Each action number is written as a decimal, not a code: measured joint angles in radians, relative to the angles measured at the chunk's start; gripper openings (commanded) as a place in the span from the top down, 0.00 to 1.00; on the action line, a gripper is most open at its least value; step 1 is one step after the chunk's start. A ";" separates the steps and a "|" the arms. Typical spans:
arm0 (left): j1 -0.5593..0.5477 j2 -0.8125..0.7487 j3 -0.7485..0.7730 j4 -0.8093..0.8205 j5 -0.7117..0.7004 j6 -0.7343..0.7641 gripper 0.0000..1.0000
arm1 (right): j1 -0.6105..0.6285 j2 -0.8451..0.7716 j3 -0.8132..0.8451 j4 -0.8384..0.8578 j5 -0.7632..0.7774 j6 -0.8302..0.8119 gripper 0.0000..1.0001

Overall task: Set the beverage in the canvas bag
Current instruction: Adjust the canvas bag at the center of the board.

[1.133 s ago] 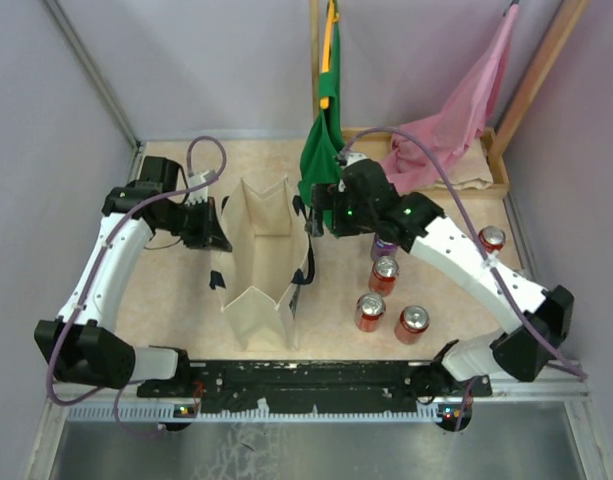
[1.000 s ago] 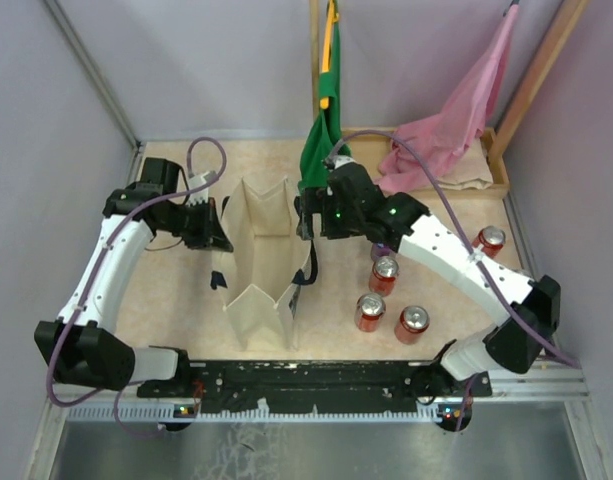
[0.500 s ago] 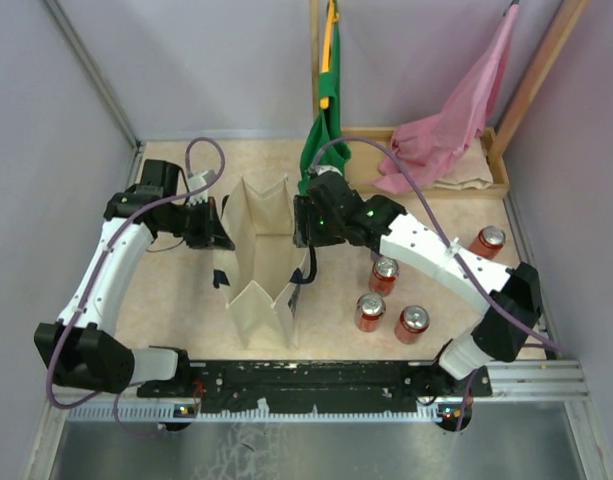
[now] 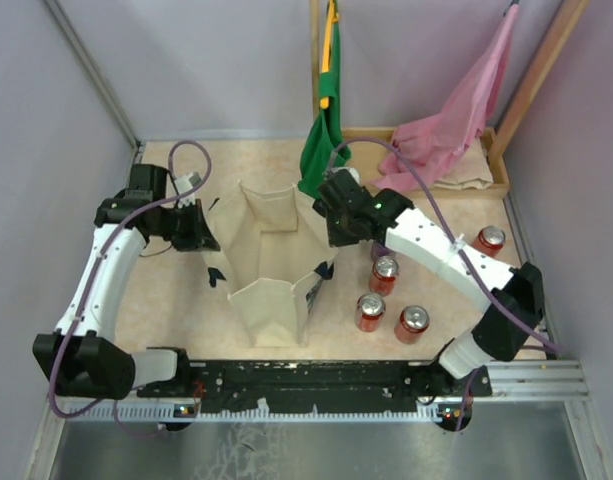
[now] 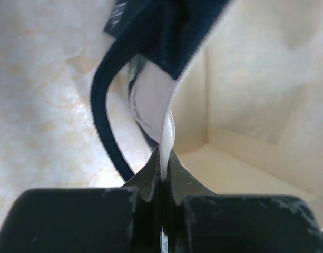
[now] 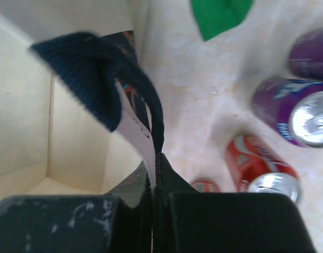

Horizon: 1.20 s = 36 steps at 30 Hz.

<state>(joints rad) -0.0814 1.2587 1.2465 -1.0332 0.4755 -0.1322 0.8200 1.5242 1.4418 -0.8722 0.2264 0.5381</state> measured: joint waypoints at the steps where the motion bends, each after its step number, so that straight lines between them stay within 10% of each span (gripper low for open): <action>1: 0.010 0.000 0.000 -0.010 -0.016 0.004 1.00 | -0.026 -0.010 0.000 -0.015 -0.003 -0.014 1.00; 36: 0.050 -0.063 -0.094 -0.034 0.020 0.015 1.00 | -0.188 -0.124 -0.138 -0.049 -0.164 -0.144 1.00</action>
<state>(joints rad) -0.0311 1.1957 1.1522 -1.0668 0.4953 -0.1173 0.6315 1.4006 1.3033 -0.9211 0.0620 0.3939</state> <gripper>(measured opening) 0.011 0.007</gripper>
